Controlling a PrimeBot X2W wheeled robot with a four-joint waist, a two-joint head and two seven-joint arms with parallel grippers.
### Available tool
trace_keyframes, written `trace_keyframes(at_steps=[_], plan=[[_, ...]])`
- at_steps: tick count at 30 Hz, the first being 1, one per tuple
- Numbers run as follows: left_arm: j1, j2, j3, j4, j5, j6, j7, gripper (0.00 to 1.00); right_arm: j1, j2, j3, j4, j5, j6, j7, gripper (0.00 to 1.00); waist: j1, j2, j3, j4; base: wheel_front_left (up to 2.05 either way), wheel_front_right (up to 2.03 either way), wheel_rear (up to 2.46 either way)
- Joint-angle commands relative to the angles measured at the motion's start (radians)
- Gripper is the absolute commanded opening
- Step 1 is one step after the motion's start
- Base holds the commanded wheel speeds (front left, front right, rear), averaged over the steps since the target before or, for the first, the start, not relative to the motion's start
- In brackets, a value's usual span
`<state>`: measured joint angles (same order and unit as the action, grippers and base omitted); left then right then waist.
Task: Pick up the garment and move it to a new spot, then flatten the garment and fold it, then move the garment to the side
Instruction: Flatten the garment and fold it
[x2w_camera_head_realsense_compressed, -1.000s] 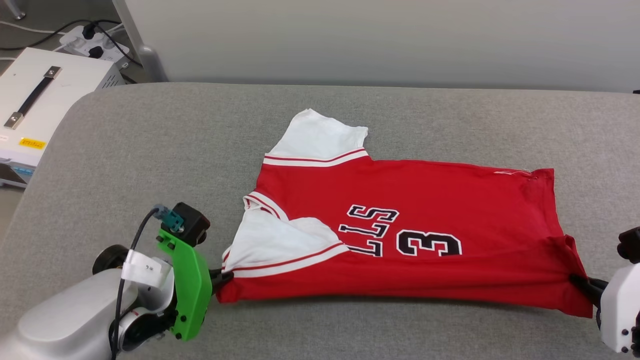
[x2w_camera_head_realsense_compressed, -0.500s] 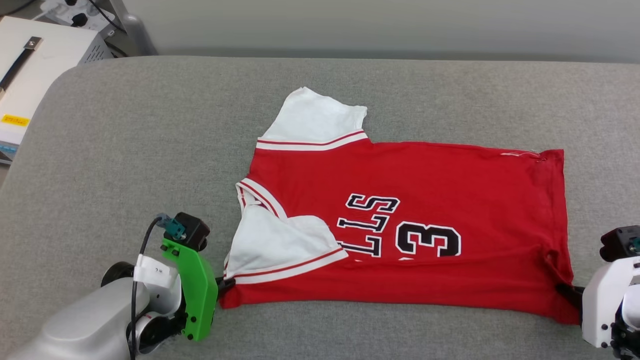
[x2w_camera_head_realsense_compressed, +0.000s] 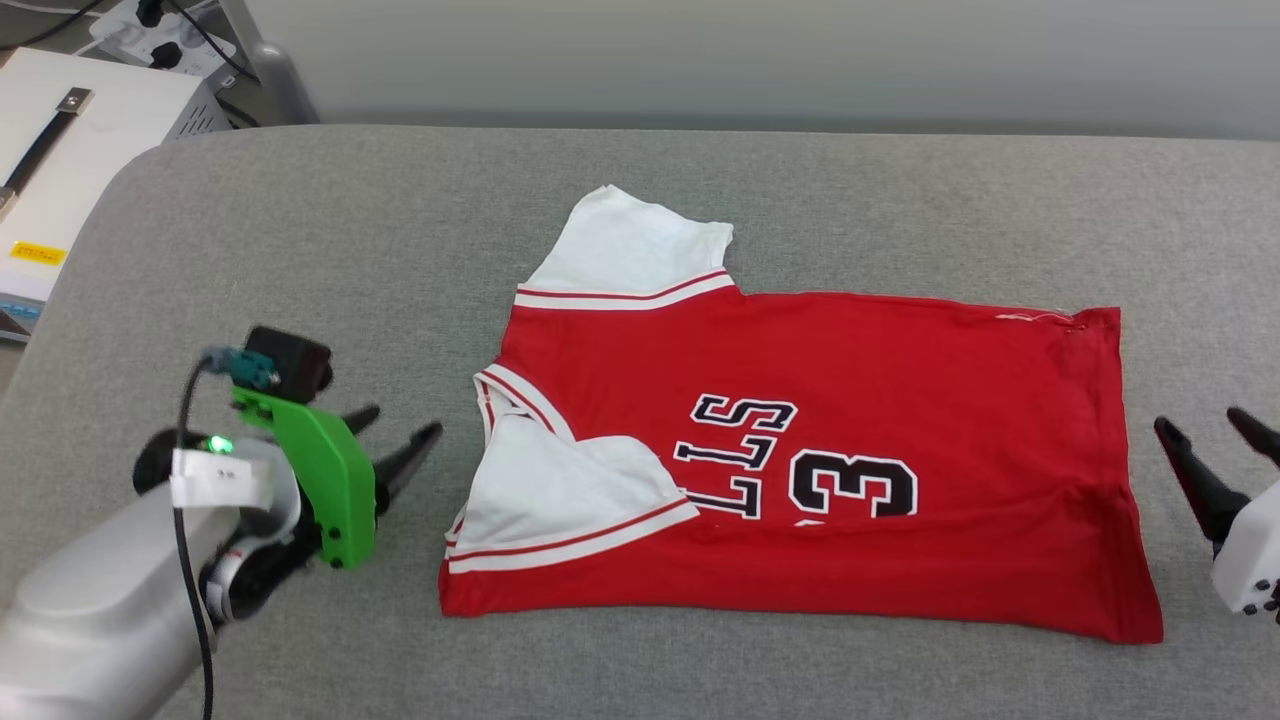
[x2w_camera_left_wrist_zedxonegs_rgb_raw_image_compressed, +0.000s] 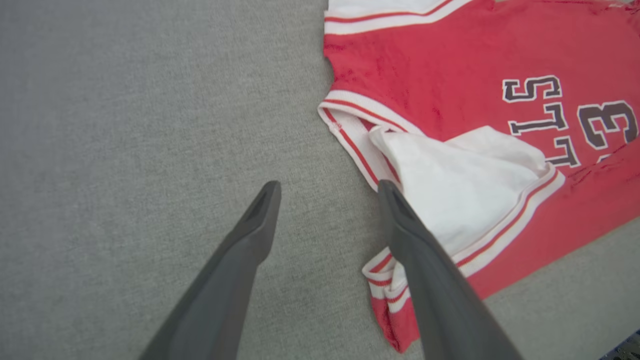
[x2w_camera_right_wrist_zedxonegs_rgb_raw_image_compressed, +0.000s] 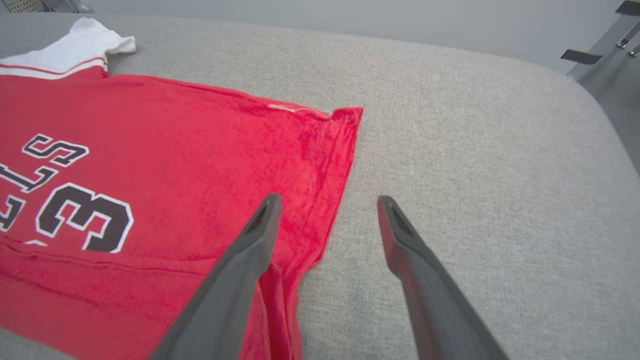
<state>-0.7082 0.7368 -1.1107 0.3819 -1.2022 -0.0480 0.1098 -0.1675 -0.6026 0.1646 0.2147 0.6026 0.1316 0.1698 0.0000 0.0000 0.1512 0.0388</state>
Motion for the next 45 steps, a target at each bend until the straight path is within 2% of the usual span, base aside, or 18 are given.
trace_keyframes(at_steps=[1, 6, 12, 16, 21, 28, 34, 45], plan=[[-0.044, 0.011, 0.017, -0.004, 0.029, 0.009, -0.018, 1.0, -0.022, 0.023, -0.031, -0.012, -0.035, -0.001, -0.047, 1.0, 0.0, 0.0, 0.001, -0.01, 0.0, 0.0, 0.0], [-0.142, 0.013, 0.066, -0.006, 0.052, 0.016, -0.051, 1.0, -0.038, 0.109, -0.109, -0.074, -0.143, -0.001, -0.16, 1.0, 0.0, 0.0, 0.028, -0.035, 0.0, 0.0, 0.0], [-0.299, -0.021, 0.107, 0.037, 0.076, -0.008, -0.042, 1.0, -0.041, 0.215, -0.159, -0.168, -0.248, -0.001, -0.238, 1.0, 0.0, 0.0, 0.102, -0.079, 0.0, 0.0, 0.0], [-0.426, -0.057, 0.12, 0.097, 0.083, -0.03, 0.007, 1.0, -0.041, 0.266, -0.156, -0.225, -0.289, -0.001, -0.259, 1.0, 0.0, 0.0, 0.175, -0.11, 0.0, 0.0, 0.0], [-0.599, -0.103, 0.1, 0.178, 0.093, -0.06, 0.147, 1.0, -0.062, 0.309, -0.136, -0.273, -0.321, -0.001, -0.276, 1.0, 0.0, 0.0, 0.281, -0.153, 0.0, 0.0, 0.0], [-0.765, -0.17, 0.043, 0.294, 0.071, -0.076, 0.405, 1.0, -0.099, 0.344, -0.1, -0.306, -0.358, -0.001, -0.287, 1.0, 0.0, 0.0, 0.386, -0.2, 0.0, 0.0, 0.0], [-0.831, -0.199, 0.001, 0.377, 0.049, -0.081, 0.564, 1.0, -0.135, 0.351, -0.077, -0.325, -0.365, -0.001, -0.285, 1.0, 0.0, 0.0, 0.441, -0.235, 0.0, 0.0, 0.0], [-0.816, -0.183, -0.112, 0.425, 0.096, -0.082, 0.62, 1.0, -0.157, 0.355, -0.081, -0.326, -0.363, -0.001, -0.302, 1.0, 0.0, 0.0, 0.498, -0.263, 0.0, 0.0, 0.0]])
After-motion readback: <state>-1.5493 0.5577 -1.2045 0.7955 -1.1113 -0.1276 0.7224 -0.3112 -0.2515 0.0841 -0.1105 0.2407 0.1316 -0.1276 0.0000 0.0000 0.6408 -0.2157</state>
